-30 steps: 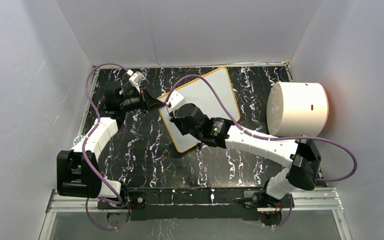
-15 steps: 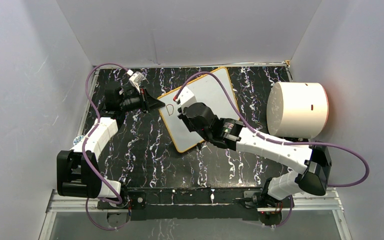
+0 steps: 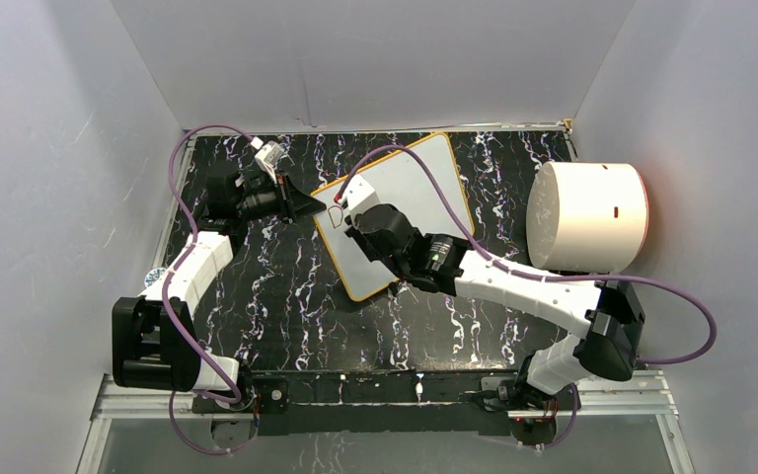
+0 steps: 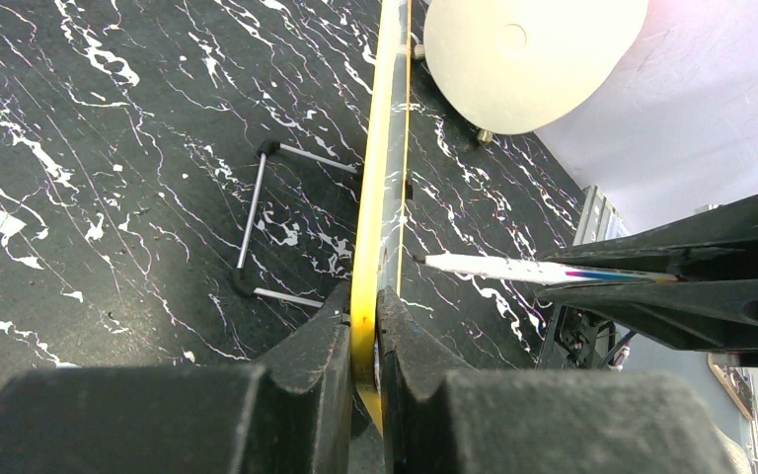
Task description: Write a sentence on the whiteboard
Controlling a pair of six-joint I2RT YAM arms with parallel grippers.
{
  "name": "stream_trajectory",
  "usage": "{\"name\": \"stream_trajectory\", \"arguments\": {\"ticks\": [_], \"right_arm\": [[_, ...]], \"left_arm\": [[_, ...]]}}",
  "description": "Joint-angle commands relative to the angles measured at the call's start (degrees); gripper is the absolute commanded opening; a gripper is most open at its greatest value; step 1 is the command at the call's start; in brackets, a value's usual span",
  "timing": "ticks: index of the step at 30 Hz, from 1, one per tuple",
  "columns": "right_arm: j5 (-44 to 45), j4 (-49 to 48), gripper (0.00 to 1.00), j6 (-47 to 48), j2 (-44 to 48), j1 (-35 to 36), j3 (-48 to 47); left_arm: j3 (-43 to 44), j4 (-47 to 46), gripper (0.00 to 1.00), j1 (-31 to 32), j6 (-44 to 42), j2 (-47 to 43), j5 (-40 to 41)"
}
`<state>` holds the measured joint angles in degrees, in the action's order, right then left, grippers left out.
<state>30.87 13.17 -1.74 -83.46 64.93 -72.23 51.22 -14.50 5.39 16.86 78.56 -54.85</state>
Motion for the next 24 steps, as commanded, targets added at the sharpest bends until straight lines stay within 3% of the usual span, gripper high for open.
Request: {"name": "stream_trajectory", "arguments": {"ticks": [1, 24], "right_arm": [[0.29, -3.51, 0.0, 0.92, -0.74, -0.15, -2.65], [1.09, -6.3, 0.0, 1.65, -2.01, -1.03, -3.34]], "left_arm": [[0.02, 4.4, 0.0, 0.99, -3.51, 1.83, 2.37], [-0.07, 4.48, 0.0, 0.94, -3.59, 2.1, 2.25]]}}
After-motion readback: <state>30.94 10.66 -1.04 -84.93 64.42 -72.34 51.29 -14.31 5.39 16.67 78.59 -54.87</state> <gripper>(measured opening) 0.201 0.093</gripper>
